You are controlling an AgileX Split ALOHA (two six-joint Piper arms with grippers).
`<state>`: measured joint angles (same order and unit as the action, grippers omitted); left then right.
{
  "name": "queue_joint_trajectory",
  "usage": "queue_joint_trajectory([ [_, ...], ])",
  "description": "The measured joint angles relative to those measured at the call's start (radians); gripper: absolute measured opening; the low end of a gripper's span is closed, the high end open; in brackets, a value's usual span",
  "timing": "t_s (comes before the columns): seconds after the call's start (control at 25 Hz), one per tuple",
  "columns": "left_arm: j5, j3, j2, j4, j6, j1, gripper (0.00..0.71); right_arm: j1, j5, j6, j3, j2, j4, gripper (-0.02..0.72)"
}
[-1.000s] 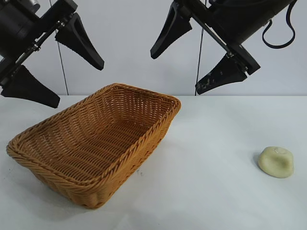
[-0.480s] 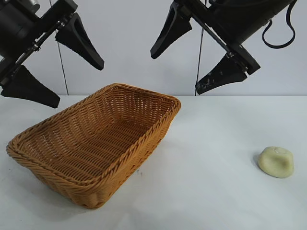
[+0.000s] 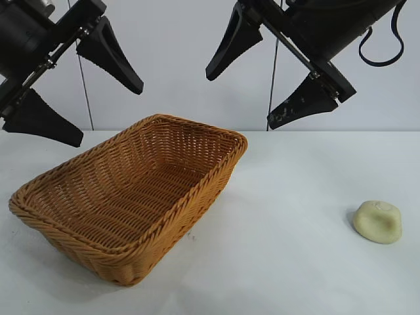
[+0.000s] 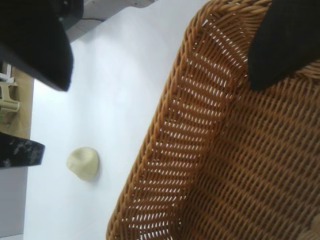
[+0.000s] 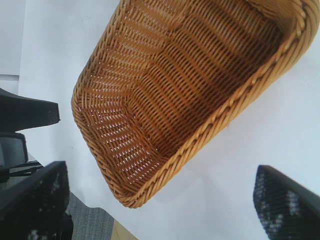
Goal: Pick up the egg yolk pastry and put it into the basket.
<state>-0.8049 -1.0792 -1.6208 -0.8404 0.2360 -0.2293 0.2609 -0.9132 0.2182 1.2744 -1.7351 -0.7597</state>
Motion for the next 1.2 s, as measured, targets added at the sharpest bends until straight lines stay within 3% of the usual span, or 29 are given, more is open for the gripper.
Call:
queue_joint_trajectory([
  [0.2, -0.007, 0.000, 0.011, 0.013, -0.038, 0.000, 0.696, 0.000, 0.000, 0.000, 0.000, 0.000, 0.000, 0.694],
  [0.36, -0.011, 0.005, 0.077, 0.101, -0.138, 0.000, 0.696, 0.000, 0.000, 0.000, 0.000, 0.000, 0.001, 0.694],
  [0.56, -0.022, 0.060, 0.190, 0.221, -0.376, -0.014, 0.696, 0.000, 0.000, 0.000, 0.000, 0.000, 0.002, 0.694],
  [0.76, 0.001, 0.127, 0.247, 0.359, -0.666, -0.079, 0.696, 0.000, 0.001, 0.000, 0.000, 0.000, 0.004, 0.694],
  [0.92, 0.087, 0.185, 0.246, 0.509, -0.928, -0.136, 0.696, 0.000, 0.001, 0.000, 0.000, 0.000, 0.004, 0.694],
  [1.08, 0.159, 0.229, 0.246, 0.633, -1.153, -0.143, 0.696, 0.000, 0.001, 0.000, 0.000, 0.000, 0.004, 0.694],
  [1.2, 0.186, 0.250, 0.246, 0.679, -1.226, -0.143, 0.696, 0.000, 0.001, 0.000, 0.000, 0.000, 0.004, 0.694],
])
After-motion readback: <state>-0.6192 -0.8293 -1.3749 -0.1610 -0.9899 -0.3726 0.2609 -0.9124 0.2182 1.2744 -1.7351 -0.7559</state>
